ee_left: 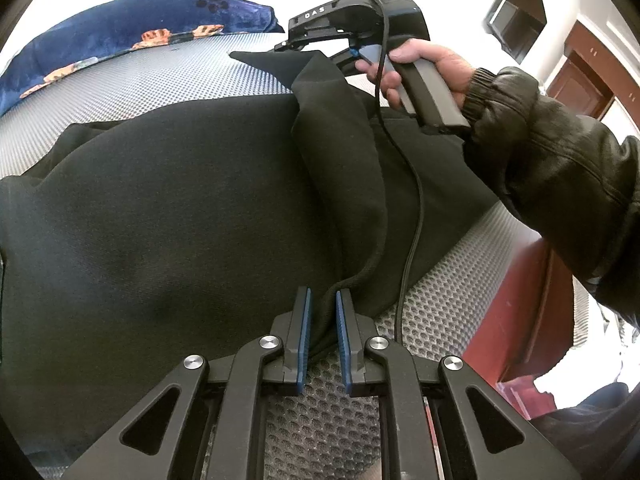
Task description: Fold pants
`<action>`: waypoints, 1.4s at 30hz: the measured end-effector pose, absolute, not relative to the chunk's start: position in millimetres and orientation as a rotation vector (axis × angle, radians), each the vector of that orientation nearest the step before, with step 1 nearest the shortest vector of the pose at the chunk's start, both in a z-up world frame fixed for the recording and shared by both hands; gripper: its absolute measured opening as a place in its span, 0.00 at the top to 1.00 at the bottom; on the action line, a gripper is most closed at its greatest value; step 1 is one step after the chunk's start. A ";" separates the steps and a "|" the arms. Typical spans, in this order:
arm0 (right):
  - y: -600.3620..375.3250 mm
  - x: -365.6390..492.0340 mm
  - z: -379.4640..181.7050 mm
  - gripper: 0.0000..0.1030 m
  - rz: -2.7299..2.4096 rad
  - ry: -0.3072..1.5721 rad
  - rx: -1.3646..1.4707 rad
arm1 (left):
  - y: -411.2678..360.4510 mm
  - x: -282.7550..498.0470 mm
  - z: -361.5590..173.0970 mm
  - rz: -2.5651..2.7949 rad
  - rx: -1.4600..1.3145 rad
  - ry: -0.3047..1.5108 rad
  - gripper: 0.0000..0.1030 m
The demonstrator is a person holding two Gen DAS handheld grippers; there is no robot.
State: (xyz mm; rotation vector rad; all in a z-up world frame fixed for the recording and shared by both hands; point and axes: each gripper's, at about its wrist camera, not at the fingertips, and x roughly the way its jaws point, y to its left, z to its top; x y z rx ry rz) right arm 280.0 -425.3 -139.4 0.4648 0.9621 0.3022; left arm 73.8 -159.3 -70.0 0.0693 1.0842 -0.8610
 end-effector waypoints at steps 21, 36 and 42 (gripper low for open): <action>-508.7 201.1 -56.4 0.96 0.127 0.735 0.650 | -164.6 78.1 -67.4 -0.848 0.110 1.097 0.87; -617.8 -46.6 -165.8 0.97 -0.387 0.805 0.928 | -180.6 62.2 -59.0 -0.842 0.297 1.040 0.86; -611.1 -57.1 -146.5 0.98 -0.412 0.743 0.870 | -189.4 64.0 -53.5 -0.852 0.350 1.030 0.87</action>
